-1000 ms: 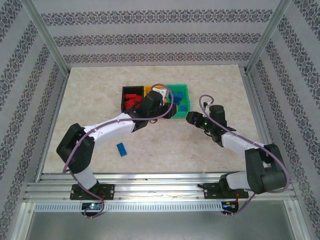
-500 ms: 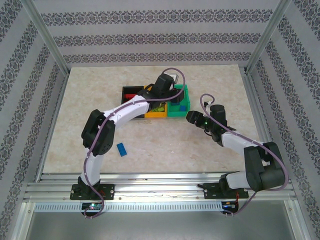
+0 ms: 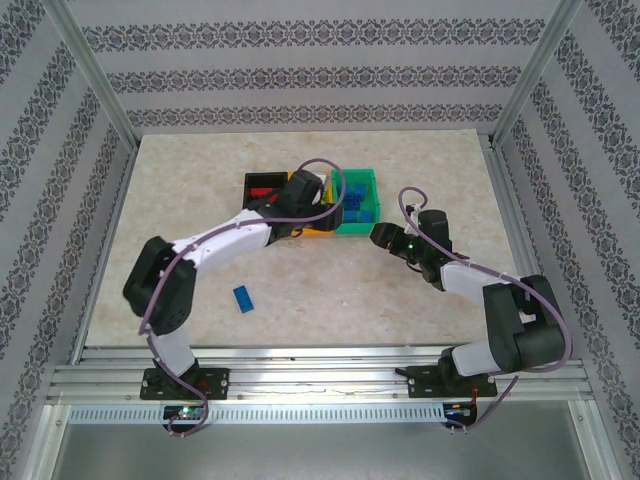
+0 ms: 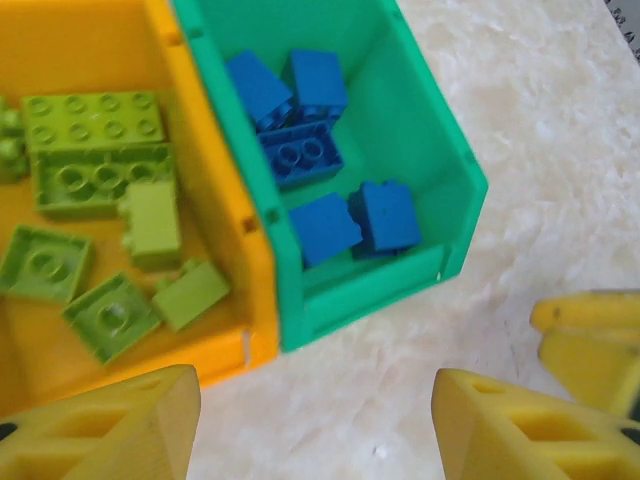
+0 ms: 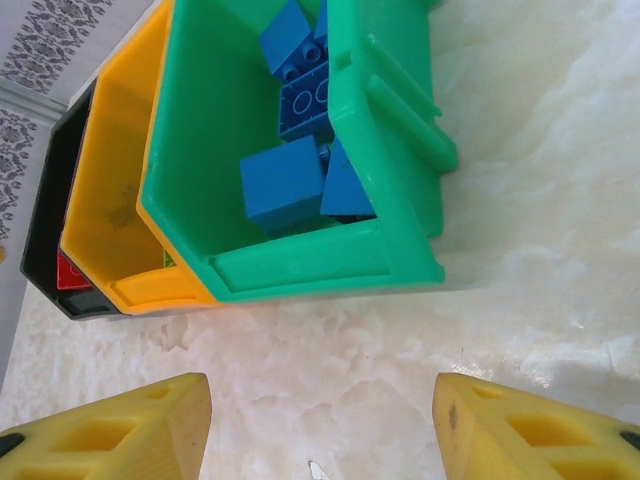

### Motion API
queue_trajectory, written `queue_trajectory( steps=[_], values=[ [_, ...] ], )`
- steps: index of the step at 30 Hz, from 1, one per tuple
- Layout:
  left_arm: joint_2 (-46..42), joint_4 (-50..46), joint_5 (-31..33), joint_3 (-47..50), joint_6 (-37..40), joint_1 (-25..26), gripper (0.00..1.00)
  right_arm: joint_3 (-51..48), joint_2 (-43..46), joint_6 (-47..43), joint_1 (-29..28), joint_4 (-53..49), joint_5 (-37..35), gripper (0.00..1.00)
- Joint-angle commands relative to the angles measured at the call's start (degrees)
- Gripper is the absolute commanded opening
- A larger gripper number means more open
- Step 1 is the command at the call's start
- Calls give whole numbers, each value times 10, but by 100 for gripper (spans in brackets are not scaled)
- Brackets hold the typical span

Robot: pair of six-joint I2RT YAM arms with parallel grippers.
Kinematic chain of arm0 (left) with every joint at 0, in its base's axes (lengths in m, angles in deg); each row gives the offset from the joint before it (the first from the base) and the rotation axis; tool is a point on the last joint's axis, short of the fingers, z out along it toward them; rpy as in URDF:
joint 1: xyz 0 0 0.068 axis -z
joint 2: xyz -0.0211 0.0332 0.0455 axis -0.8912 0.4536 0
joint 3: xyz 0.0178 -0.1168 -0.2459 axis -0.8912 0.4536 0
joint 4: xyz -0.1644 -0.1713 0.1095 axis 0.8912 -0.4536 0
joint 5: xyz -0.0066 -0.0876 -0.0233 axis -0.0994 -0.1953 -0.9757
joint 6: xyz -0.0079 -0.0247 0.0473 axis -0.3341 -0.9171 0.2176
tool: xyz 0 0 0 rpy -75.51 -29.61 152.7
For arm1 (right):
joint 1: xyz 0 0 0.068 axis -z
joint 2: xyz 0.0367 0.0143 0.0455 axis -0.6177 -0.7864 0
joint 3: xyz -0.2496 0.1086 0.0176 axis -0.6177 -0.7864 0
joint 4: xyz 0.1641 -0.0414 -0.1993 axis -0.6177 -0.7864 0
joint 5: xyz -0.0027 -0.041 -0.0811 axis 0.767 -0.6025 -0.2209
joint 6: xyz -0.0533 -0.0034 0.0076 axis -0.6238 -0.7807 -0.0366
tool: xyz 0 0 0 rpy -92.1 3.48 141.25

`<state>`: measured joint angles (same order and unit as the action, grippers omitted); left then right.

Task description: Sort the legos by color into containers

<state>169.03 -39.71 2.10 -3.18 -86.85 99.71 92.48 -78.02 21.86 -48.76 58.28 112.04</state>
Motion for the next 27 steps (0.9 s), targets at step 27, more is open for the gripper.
queue_trajectory(
  steps=[27],
  values=[
    [-292,-308,88,312,-134,-43,57,8,-31,17,-24,33,19,61]
  ],
)
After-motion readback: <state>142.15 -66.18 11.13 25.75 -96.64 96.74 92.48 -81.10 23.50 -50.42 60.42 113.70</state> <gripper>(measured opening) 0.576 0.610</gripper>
